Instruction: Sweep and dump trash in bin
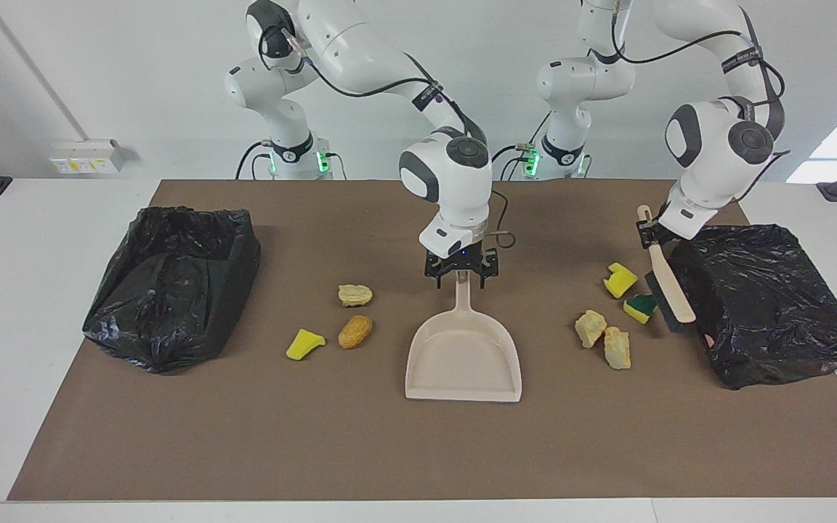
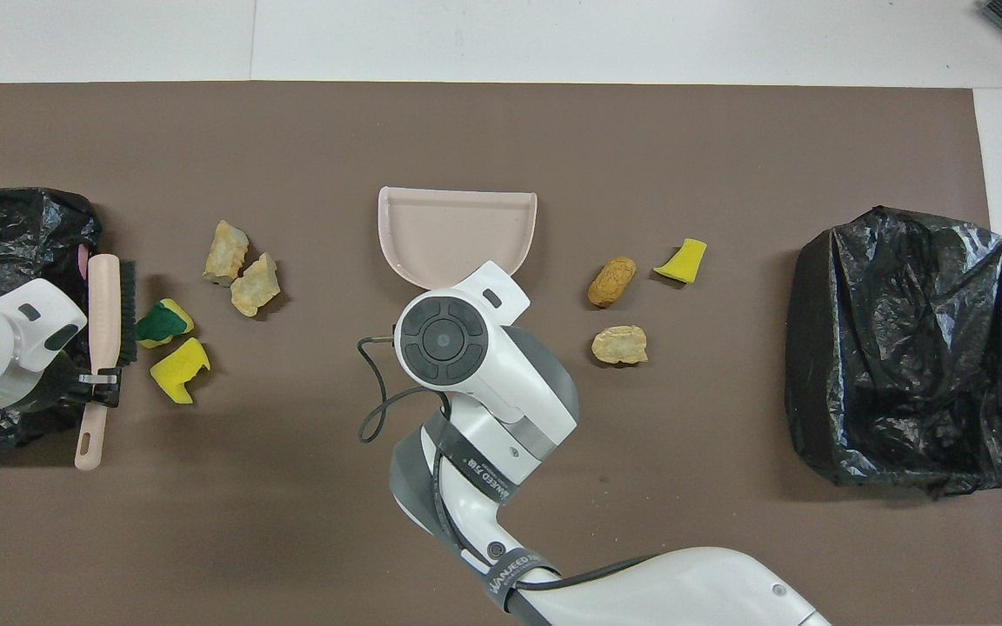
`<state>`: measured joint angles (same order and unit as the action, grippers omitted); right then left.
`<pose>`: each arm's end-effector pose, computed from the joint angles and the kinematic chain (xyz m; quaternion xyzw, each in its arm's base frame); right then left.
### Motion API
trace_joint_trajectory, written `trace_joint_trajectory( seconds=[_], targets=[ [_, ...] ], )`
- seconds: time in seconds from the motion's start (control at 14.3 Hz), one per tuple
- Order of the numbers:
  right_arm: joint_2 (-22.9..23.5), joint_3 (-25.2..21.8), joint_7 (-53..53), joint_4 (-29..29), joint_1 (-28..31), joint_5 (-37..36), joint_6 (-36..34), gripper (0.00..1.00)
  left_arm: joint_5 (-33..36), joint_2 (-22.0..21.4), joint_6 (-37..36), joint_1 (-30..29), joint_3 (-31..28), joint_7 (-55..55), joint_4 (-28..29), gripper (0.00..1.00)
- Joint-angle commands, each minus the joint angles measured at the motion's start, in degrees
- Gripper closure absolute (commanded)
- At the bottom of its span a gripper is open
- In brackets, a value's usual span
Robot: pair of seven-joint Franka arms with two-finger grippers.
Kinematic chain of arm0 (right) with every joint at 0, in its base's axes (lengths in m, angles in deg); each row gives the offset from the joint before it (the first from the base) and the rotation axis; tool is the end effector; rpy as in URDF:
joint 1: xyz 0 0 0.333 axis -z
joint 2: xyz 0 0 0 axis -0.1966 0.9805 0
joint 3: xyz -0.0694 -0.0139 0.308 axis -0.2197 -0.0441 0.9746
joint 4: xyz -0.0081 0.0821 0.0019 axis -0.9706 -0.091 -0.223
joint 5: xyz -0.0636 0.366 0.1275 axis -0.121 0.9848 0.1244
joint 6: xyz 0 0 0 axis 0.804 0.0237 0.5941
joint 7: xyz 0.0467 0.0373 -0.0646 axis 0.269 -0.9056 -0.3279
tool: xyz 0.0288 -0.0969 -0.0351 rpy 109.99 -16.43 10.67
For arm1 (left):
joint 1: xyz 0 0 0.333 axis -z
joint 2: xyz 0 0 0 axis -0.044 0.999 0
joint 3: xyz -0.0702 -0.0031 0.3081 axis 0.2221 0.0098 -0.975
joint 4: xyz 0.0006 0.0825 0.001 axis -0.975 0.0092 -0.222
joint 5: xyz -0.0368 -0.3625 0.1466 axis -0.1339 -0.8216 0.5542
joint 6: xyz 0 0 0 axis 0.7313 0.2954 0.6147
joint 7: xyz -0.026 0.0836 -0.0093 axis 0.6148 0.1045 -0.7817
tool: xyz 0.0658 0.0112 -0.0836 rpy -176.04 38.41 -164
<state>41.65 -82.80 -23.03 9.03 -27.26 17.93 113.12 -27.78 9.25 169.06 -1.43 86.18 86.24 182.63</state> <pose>0.5351 0.4417 0.3426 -0.9975 0.0199 -0.0666 0.0121 0.4957 0.0459 0.3866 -0.9967 -0.0140 0.0740 0.0288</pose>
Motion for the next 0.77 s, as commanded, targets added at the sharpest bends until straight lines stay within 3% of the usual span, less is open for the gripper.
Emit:
trace_joint_trajectory(
  seconds=[0.0,0.07,0.14,0.28,0.35,0.42,0.49,0.7],
  targets=[
    [-0.75,-0.13,0.99,0.57,-0.08,-1.78,-0.39,0.23,1.36,0.69,1.74,-1.14,0.66,0.26,-0.32,1.00],
    [-0.75,-0.13,1.07,0.49,-0.08,-2.04,-1.01,0.24,1.36,0.43,1.65,-1.06,0.66,0.17,0.46,1.00],
    [-0.75,-0.13,0.99,0.40,-0.08,-2.13,-1.36,0.34,1.36,-0.09,1.65,-0.79,0.75,-0.09,1.86,1.00],
    [-0.92,-0.13,0.81,0.13,-0.60,-2.22,-2.24,0.65,1.36,-0.97,0.87,0.35,0.92,-0.35,3.19,1.00],
    [-1.01,-0.13,0.64,-0.04,-0.69,-2.22,-2.51,0.71,1.36,-1.50,0.86,0.96,1.01,-1.05,3.80,1.00],
    [-1.18,-0.05,0.37,-0.04,-0.52,-2.31,-2.68,0.90,1.19,-1.76,0.43,2.45,0.92,-3.15,4.33,1.00],
    [-1.36,-0.05,0.28,-0.13,-0.52,-2.31,-3.47,1.00,1.19,-2.12,-0.27,3.42,1.01,-4.65,4.51,1.00],
    [-3.03,-0.05,-0.33,0.13,-0.08,-1.61,-4.35,1.00,0.84,-2.12,-1.95,8.34,1.10,-10.44,4.42,1.00]
  ],
)
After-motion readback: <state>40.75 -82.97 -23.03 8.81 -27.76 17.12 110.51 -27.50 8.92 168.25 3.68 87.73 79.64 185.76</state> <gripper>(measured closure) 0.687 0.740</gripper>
